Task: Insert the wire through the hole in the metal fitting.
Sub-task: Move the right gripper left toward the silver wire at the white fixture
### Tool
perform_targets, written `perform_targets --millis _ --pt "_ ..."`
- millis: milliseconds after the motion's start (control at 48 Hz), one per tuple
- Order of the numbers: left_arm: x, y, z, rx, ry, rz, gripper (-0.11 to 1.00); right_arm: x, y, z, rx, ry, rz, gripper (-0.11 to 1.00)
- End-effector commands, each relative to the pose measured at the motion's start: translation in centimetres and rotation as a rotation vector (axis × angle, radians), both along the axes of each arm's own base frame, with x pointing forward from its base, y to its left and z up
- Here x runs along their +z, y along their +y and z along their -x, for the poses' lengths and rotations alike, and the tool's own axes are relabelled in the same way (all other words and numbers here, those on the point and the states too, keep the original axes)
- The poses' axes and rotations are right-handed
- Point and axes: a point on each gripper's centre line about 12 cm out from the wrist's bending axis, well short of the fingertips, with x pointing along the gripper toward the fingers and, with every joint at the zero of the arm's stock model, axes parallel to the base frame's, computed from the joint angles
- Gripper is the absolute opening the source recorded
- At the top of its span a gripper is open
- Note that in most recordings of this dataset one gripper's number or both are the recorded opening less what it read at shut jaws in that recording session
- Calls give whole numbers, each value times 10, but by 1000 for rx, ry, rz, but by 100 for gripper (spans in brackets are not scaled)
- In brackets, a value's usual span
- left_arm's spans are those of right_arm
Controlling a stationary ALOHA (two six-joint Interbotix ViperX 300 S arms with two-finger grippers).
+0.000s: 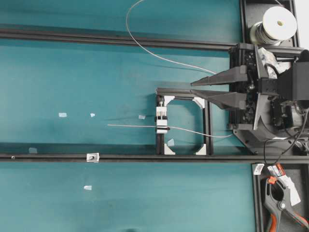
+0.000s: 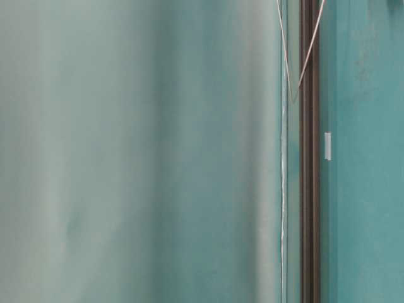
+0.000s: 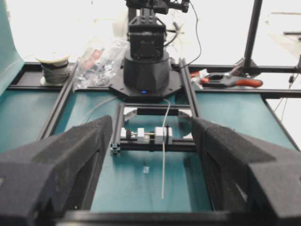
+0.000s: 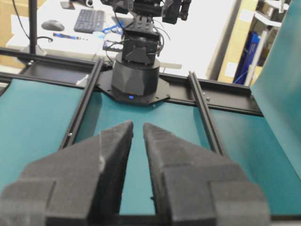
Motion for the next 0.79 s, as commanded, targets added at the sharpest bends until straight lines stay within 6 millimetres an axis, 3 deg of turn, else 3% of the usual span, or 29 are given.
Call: perform_targets --millis 0,42,146,229,458,542,625,771 --pt "3 1 -3 10 -3 9 24 2 -2 -2 -7 -2 -9 24" --pt "2 2 -3 10 0 7 22 1 -2 -3 -7 3 -12 22" --pt "-1 2 -2 13 6 1 2 -2 -3 -7 -11 17 -18 2" --pt "-1 2 -2 16 6 1 -6 -3 -3 -9 -14 23 -18 -3" --pt "-1 2 -3 15 9 7 -7 -5 -3 -9 -15 34 -32 -3" --pt "-3 2 -3 16 17 4 -1 -5 -3 -9 -12 32 -63 -3" --pt "-8 3 -6 16 37 -1 11 -5 -3 -10 -10 35 -104 0" --pt "-24 3 -19 16 117 -19 48 -8 -4 -11 -8 47 -143 28"
